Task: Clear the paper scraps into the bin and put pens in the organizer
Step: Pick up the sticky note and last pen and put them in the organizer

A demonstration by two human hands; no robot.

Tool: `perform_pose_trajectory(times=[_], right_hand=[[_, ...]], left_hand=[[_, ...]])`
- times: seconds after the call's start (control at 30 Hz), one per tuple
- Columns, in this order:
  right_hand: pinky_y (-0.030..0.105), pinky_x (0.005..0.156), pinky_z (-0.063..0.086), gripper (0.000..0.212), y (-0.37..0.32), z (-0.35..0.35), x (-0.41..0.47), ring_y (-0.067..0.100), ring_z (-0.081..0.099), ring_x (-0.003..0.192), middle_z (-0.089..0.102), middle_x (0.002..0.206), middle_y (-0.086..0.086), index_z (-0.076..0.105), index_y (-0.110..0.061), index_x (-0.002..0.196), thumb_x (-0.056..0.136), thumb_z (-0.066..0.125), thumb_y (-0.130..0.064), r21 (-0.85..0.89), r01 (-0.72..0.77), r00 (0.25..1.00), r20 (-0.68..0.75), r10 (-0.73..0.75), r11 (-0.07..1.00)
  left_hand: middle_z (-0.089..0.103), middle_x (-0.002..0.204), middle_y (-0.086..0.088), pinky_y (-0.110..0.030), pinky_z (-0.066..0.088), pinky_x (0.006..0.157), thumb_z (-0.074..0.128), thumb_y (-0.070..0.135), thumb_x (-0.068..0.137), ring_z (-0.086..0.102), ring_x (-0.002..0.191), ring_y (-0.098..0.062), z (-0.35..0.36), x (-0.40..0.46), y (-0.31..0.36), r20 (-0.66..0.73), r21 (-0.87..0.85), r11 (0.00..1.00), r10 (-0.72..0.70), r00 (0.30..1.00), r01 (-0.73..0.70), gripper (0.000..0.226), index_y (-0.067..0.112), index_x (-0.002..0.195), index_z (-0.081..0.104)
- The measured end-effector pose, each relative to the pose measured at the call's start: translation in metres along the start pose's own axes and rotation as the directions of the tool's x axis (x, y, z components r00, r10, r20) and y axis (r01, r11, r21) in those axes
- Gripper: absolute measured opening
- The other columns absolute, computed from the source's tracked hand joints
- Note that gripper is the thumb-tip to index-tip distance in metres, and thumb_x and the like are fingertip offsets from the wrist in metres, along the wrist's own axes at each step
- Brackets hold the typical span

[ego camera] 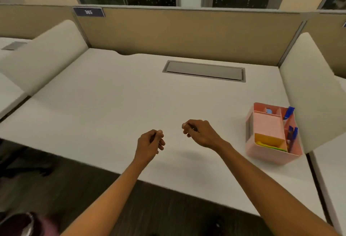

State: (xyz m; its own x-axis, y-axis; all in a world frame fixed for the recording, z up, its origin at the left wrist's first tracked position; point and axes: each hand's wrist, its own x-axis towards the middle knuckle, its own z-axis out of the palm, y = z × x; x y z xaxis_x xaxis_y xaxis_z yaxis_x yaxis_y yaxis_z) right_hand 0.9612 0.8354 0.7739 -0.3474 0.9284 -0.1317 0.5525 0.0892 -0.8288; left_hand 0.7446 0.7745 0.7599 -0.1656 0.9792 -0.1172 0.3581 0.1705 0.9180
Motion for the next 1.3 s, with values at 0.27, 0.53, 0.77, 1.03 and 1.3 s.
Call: perform_pose_trajectory(times=[0.27,0.53,0.77,1.03,1.3], right_hand=[[0.027,0.080,0.055,0.034,-0.065,0.157,-0.016,0.006,0.069,0.083,0.072,0.095,-0.007,0.067,-0.023,0.106,0.097,0.047,-0.048,-0.015,-0.027,0.999,0.024,0.027,1.000],[0.027,0.083,0.054,0.031,-0.090,0.284,-0.071,0.004,0.067,0.086,0.071,0.093,-0.011,0.065,-0.026,0.102,0.098,0.045,-0.050,0.008,-0.143,0.983,0.116,0.141,0.990],[0.024,0.075,0.054,0.021,-0.091,0.367,-0.132,0.005,0.069,0.084,0.071,0.092,-0.010,0.064,-0.034,0.098,0.097,0.048,-0.047,0.047,-0.248,0.963,0.124,0.241,0.968],[0.028,0.075,0.056,0.025,-0.088,0.458,-0.206,0.013,0.072,0.081,0.073,0.086,-0.004,0.070,-0.021,0.099,0.097,0.053,-0.039,0.148,-0.351,0.936,0.026,0.351,0.924],[0.041,0.082,0.059,0.025,-0.090,0.565,-0.255,0.020,0.073,0.076,0.075,0.080,0.001,0.071,-0.016,0.093,0.097,0.056,-0.034,0.263,-0.511,0.852,0.031,0.522,0.818]], left_hand=[[0.069,0.067,0.005,-0.015,0.048,0.057,0.048,0.040,0.097,0.066,0.059,-0.008,-0.142,-0.046,-0.102,0.042,0.141,0.990,0.010,0.999,-0.015,0.028,0.022,0.085,0.065],[0.069,0.070,-0.004,-0.018,0.049,0.051,0.050,0.034,0.097,0.067,0.061,-0.013,-0.246,-0.121,-0.191,0.083,0.165,0.985,-0.075,0.994,0.060,0.023,0.019,0.088,0.065],[0.069,0.071,-0.008,-0.019,0.046,0.050,0.051,0.028,0.098,0.067,0.060,-0.018,-0.296,-0.205,-0.270,0.095,0.195,0.965,-0.195,0.976,0.173,0.022,0.013,0.090,0.065],[0.070,0.063,-0.007,-0.024,0.048,0.049,0.054,0.027,0.097,0.064,0.051,-0.016,-0.345,-0.283,-0.330,0.138,0.205,0.949,-0.270,0.953,0.239,0.025,0.014,0.078,0.064],[0.069,0.077,-0.008,-0.025,0.044,0.061,0.060,0.030,0.093,0.059,0.068,-0.015,-0.388,-0.309,-0.349,0.255,0.452,0.870,-0.340,0.905,0.199,0.026,0.006,0.085,0.065]])
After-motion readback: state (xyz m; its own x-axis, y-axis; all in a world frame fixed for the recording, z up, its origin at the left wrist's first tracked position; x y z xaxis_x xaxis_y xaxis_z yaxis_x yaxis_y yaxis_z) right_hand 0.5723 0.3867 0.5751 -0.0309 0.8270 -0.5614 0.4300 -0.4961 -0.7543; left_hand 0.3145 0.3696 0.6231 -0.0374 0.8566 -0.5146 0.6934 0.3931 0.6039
